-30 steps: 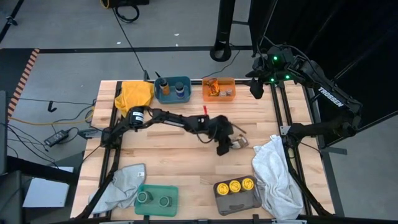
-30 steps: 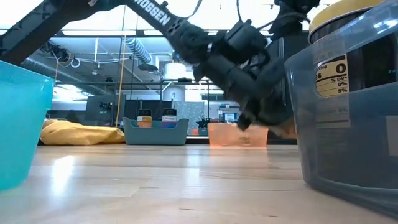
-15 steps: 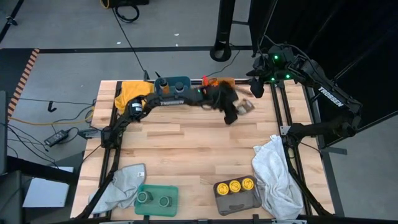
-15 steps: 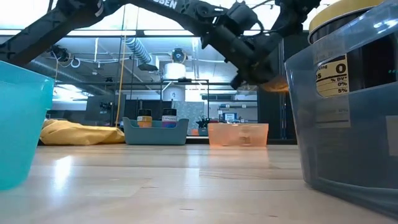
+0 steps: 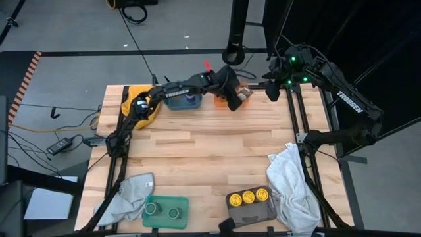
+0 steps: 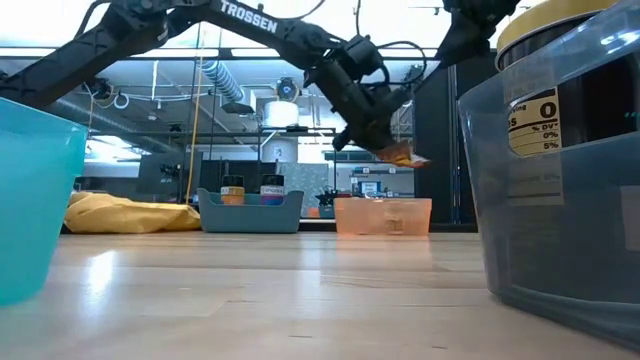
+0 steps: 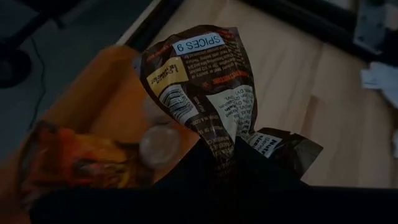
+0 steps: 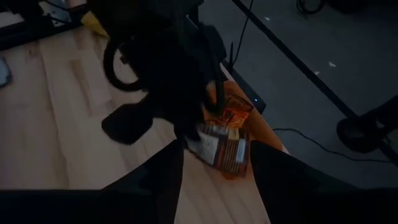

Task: Sort spices by type
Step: Put the orange seasoning pack into the orange bin

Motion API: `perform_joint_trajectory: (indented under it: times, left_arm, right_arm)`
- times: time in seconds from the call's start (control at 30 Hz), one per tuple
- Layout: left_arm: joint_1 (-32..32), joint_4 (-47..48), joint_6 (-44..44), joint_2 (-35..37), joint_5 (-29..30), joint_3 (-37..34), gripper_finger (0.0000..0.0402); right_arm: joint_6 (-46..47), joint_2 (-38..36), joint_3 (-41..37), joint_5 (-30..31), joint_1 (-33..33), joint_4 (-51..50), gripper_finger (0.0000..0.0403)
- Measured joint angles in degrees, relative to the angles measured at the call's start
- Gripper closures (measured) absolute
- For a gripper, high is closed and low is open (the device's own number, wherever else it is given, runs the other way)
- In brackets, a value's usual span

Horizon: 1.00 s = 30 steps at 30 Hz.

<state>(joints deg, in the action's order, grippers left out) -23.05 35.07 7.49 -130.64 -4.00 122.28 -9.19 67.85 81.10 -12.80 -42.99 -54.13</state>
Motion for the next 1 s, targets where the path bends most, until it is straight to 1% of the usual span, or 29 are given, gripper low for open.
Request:
perform_joint_trajectory:
  times: [0.37,0.53,0.63,0.77,0.83,0.93,1.0]
  left_arm:
    - [-4.6,5.6,-4.4,3.6,3.7,0.0,0.0351]
    - [-5.9,4.7,-5.0,3.7,3.7,0.0,0.0351]
    - [-6.0,1.0,-5.6,3.8,3.5,-1.4,0.0351]
    - [-6.0,-1.9,-5.7,4.7,3.1,-4.8,0.0351]
    - [-6.0,-3.6,-5.6,5.6,2.4,-7.5,0.0351]
    - [-6.0,-10.1,-5.3,8.6,1.8,-13.9,0.0355]
    - [-6.3,-16.4,-4.2,11.9,1.6,-20.4,0.036]
  right_arm:
    - [0.0,0.0,0.0,0.1,-1.7,0.1,0.0208]
    - [0.5,0.0,0.0,1.1,-1.8,0.1,0.0208]
    - [0.6,0.0,0.0,1.1,-1.8,0.1,0.0208]
    - [0.6,0.0,0.0,1.2,-1.8,0.2,0.0208]
    - [0.7,0.0,0.0,1.2,-1.8,0.3,0.0208]
    - [1.4,0.0,0.0,1.2,-1.9,0.3,0.0208]
    - [1.5,0.0,0.0,1.3,-1.9,0.3,0.0208]
